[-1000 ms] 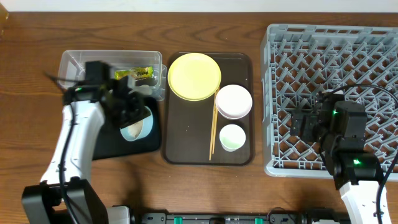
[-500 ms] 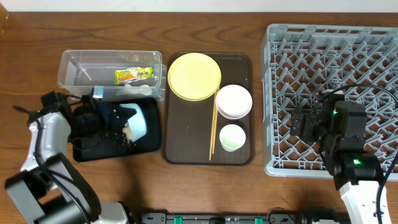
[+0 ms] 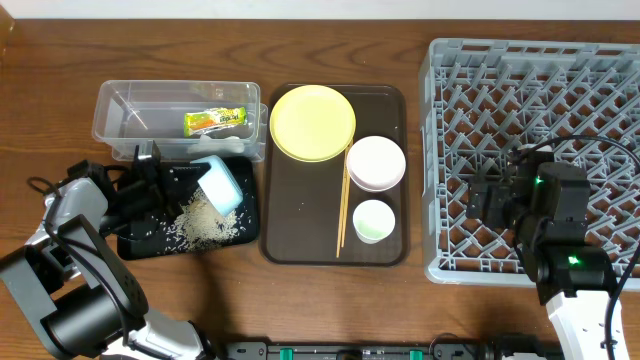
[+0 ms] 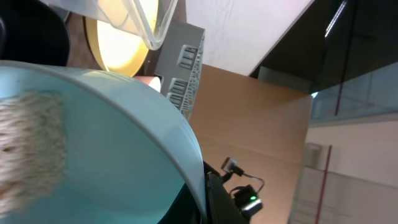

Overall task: Sort waste into correct bins and load items into the dishwasher rack
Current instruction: 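Tilt the light-blue plate over the black tray to dump the rice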

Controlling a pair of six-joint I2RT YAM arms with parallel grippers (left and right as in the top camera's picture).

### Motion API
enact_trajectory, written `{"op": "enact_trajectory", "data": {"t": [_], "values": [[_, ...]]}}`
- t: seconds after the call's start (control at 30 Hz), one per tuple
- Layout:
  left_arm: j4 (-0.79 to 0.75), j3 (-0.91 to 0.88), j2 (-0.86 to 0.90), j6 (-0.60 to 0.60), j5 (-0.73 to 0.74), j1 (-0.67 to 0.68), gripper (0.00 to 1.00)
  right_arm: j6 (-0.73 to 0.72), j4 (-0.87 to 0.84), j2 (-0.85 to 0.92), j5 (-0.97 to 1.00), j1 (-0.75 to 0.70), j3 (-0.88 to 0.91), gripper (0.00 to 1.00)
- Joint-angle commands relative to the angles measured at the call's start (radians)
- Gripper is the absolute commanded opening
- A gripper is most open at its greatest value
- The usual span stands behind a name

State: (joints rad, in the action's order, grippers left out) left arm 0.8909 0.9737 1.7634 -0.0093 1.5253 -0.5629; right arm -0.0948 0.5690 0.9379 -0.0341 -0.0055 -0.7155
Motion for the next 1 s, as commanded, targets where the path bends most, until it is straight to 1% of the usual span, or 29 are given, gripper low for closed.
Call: {"op": "enact_trajectory", "data": {"t": [0.0, 0.3, 0.43, 0.6, 0.67, 0.7, 0.73, 0.77, 0.83, 0.87, 0.97], "values": [[0.005, -0.008, 0.002, -0.089, 0.048, -0.006, 0.06, -0.005, 0.004, -0.001, 0.0, -0.008, -0.021, 0.99], [0.005, -0.008, 0.002, -0.259, 0.048, -0.005, 0.06, -0.005, 0.004, -0.001, 0.0, -0.008, -0.021, 0.99], [0.005, -0.008, 0.002, -0.3, 0.048, -0.005, 0.06, -0.005, 0.004, -0.001, 0.0, -0.008, -0.021, 0.99], [0.003, -0.008, 0.002, -0.309, 0.048, -0.005, 0.06, -0.005, 0.004, -0.001, 0.0, -0.008, -0.021, 0.99], [-0.043, -0.008, 0.002, -0.281, 0.048, -0.005, 0.06, -0.005, 0.004, -0.001, 0.0, -0.008, -0.021, 0.99], [-0.09, -0.008, 0.002, -0.245, 0.048, -0.005, 0.06, -0.005, 0.004, -0.001, 0.0, -0.008, -0.021, 0.99], [-0.132, -0.008, 0.002, -0.2, 0.048, -0.005, 0.04, -0.005, 0.004, -0.001, 0.0, -0.008, -0.021, 0.99], [-0.164, -0.008, 0.0, -0.136, 0.048, -0.005, 0.06, -0.005, 0.003, -0.001, 0.0, -0.008, -0.021, 0.99], [-0.204, -0.008, -0.002, -0.021, 0.048, -0.005, 0.06, -0.005, 0.004, -0.001, 0.0, -0.008, -0.021, 0.99], [-0.215, -0.008, -0.002, 0.018, 0.048, -0.005, 0.06, -0.005, 0.004, -0.001, 0.0, -0.008, -0.021, 0.99], [-0.224, -0.008, -0.002, 0.024, 0.048, -0.005, 0.07, -0.005, 0.004, -0.001, 0.0, -0.008, -0.021, 0.99]]}}
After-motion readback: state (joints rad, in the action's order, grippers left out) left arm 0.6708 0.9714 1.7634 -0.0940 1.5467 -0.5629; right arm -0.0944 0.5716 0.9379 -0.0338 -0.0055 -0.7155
